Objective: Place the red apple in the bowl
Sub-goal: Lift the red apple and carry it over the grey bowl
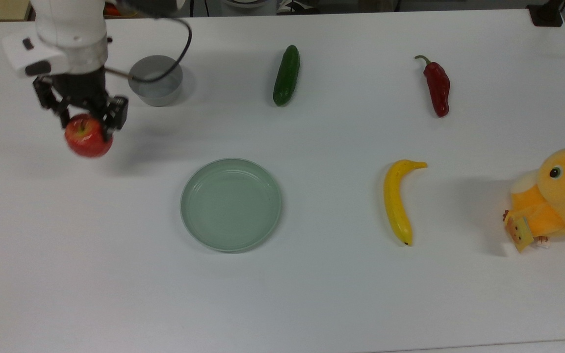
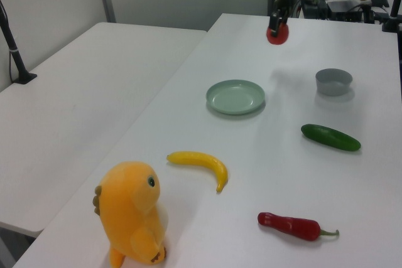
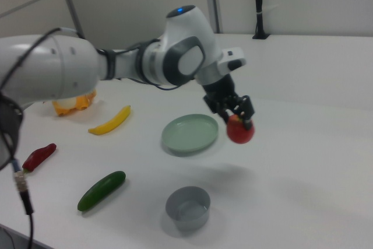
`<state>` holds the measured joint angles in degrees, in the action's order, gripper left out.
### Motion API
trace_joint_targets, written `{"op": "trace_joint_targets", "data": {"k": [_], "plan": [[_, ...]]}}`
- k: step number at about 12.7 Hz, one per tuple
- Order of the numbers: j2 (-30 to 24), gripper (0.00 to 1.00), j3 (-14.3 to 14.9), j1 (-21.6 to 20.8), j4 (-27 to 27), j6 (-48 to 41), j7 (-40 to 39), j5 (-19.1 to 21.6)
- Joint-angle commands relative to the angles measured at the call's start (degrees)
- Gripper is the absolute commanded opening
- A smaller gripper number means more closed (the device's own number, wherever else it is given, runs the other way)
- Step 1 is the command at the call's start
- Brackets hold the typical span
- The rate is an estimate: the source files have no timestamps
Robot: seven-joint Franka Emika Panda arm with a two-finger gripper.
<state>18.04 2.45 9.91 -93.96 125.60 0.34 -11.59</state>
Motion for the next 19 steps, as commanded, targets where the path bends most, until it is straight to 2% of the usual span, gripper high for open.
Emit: {"op": "trace_joint_targets", "data": {"k": [1,3,5,11,12,13,14,15,16,19], "plan": [[-13.4,0.16,0.1,-1.6,-13.2,-6.8,-9.3,2.7],[-17.1,0.16,0.3,-3.0,-16.9,-11.3,-13.0,2.7],[-18.5,0.17,0.5,-3.6,-19.8,-13.9,-17.3,2.5],[-14.2,0.18,0.5,-4.3,-22.3,-13.8,-18.3,-1.9],[-13.6,0.24,0.5,-4.2,-22.4,-13.8,-19.0,-2.0],[-12.6,0.45,0.5,-4.2,-22.3,-13.8,-20.6,-2.6],[-12.3,0.69,0.5,-4.1,-22.4,-13.7,-20.7,-2.6],[-12.5,0.82,0.5,-4.1,-22.1,-13.8,-20.6,-2.6],[-12.5,1.0,0.5,-4.1,-22.0,-13.8,-20.5,-2.6],[-13.2,1.0,0.5,-4.3,-21.2,-13.9,-19.8,-2.3]]}}
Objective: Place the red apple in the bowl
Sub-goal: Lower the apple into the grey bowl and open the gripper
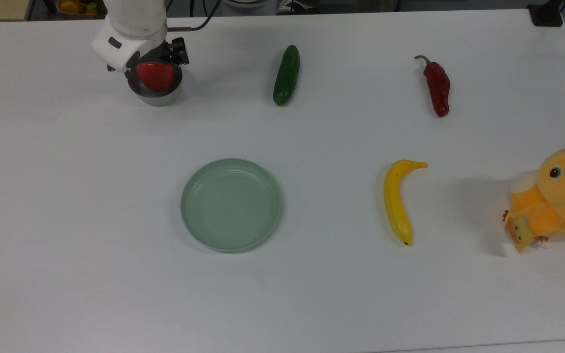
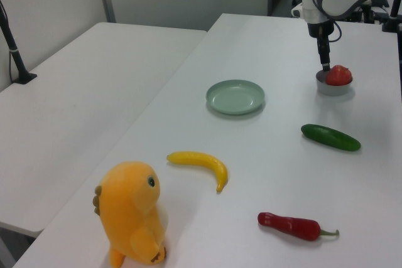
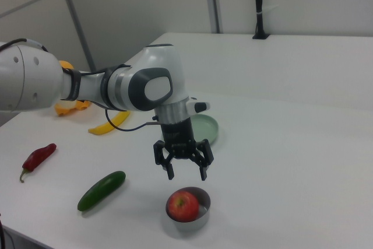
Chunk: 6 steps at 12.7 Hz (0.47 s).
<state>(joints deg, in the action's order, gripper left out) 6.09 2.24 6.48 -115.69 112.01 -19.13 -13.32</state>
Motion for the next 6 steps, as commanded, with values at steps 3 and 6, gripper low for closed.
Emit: {"op": "trace_joint_targets", "data": {"k": [3,6], "plan": [[-2.3,1.0,0.6,-0.9,3.3,0.1,5.7,0.4],[-5.8,1.0,0.6,-2.4,4.8,0.5,9.4,8.1]]}}
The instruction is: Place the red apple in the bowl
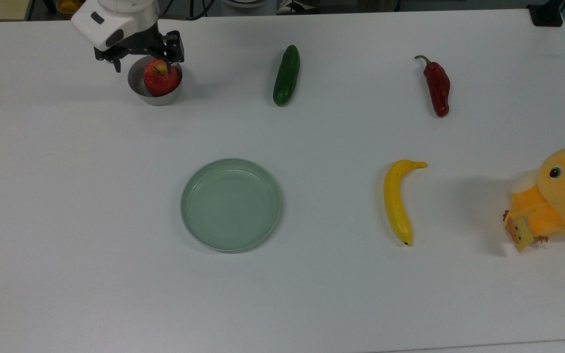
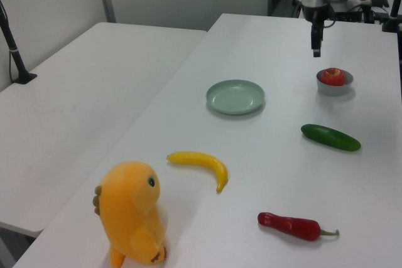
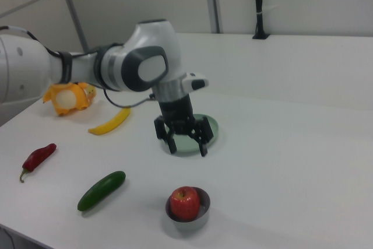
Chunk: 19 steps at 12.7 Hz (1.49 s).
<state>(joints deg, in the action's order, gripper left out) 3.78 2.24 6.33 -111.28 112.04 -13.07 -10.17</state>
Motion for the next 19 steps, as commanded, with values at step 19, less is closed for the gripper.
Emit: {"op": "trace_joint_targets", "data": {"k": [19], "plan": [[-4.2,1.0,-7.6,-8.4,1.2,-0.5,21.6,8.7]]}}
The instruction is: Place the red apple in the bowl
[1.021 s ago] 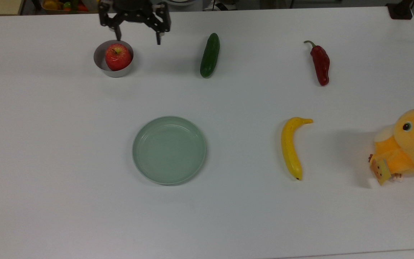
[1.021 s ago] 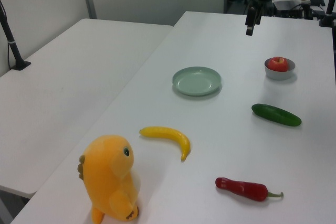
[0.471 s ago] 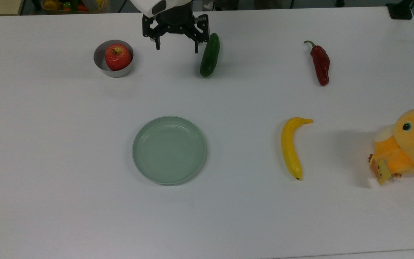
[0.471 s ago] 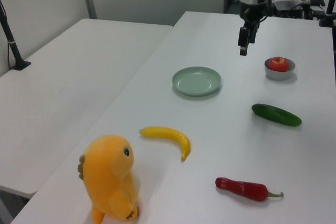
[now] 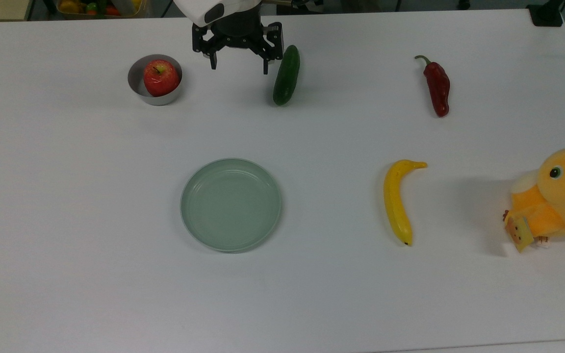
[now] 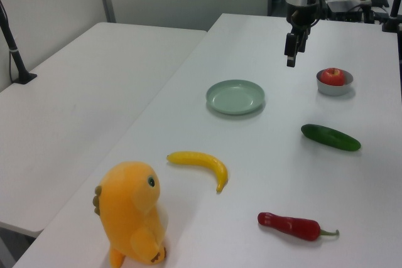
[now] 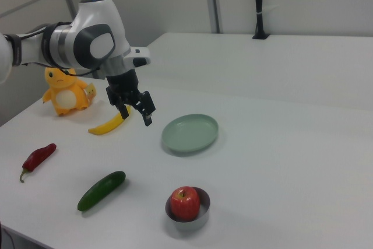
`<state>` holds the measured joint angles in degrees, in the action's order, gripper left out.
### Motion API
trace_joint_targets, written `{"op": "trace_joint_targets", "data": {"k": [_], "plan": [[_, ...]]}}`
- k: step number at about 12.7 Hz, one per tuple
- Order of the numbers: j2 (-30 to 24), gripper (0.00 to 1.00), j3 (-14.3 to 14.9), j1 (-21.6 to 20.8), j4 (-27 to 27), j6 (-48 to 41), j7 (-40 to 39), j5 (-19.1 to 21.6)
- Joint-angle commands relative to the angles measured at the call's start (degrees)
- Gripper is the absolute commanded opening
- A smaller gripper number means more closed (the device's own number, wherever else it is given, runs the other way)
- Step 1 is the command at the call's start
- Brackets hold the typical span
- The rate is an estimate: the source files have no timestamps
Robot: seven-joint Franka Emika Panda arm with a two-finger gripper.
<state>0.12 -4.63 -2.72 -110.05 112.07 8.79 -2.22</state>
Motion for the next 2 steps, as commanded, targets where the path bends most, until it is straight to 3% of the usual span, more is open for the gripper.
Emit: {"op": "trace_joint_targets", "data": {"k": [1,2], "plan": [[-0.6,1.0,-0.7,0.7,0.0,-0.8,-0.5,0.7],[-0.6,1.0,-0.7,0.7,-0.1,-0.9,-0.6,0.7]]}}
